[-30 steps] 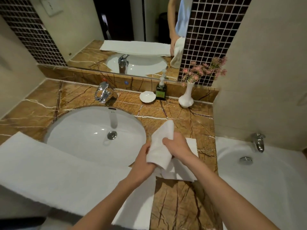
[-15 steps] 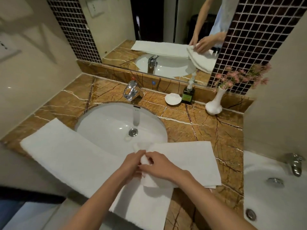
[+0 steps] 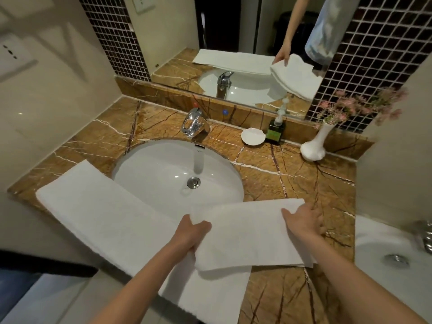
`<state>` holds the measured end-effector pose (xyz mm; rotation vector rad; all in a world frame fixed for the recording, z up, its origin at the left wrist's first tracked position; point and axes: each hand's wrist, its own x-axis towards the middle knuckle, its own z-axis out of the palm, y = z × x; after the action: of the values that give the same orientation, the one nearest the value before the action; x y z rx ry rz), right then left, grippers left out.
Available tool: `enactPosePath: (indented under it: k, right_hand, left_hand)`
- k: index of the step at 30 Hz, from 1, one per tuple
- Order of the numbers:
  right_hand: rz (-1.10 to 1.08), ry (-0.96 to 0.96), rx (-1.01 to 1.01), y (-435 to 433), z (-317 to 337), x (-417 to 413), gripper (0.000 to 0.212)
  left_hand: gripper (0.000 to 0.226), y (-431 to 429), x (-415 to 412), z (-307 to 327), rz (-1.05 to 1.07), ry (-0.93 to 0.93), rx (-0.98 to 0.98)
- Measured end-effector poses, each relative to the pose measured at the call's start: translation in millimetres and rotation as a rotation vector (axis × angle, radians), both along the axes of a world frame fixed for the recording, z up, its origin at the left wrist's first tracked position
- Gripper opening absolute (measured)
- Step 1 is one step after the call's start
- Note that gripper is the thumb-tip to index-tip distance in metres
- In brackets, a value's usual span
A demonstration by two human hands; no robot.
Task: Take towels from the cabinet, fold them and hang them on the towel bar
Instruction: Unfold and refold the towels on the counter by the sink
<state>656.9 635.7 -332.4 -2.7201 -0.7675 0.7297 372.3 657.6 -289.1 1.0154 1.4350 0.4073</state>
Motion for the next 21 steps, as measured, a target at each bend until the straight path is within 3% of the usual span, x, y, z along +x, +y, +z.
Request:
enactPosePath:
  k: [2, 4, 6, 9, 13, 15, 21]
  right_hand:
    - [-0.068, 0.039, 0.021, 2, -10, 8, 0.068]
    - [-0.115, 0.068, 0.081, 4, -21, 17, 0.044]
    - [-0.128, 0.086, 0.141, 6, -30, 28, 0.022]
    - [-0.116, 0.124, 0.248, 2, -1, 21, 0.016]
    - [-0.035, 0.151, 0.361, -3, 20, 12, 0.025]
    - [0.079, 0.154, 0.401, -9, 30, 8, 0.025]
    - [0.421, 0.073, 0.529, -29, 54, 1, 0.003]
  left_hand:
    - [0.017, 2, 3, -5, -0.026, 0.056, 0.069]
    - [0.055, 5, 6, -10, -0.047, 0.105, 0.075]
    - [0.072, 4, 9, -8, -0.076, 0.185, 0.074]
    - [0.093, 8, 18, -5, -0.12, 0.326, 0.129]
    - [0.087, 16, 39, 8, -0.294, 0.703, 0.35]
    - [0.081, 18, 52, 13, -0.418, 0.792, 0.478]
    - [0.081, 24, 116, 35, -0.801, 0.463, 0.749]
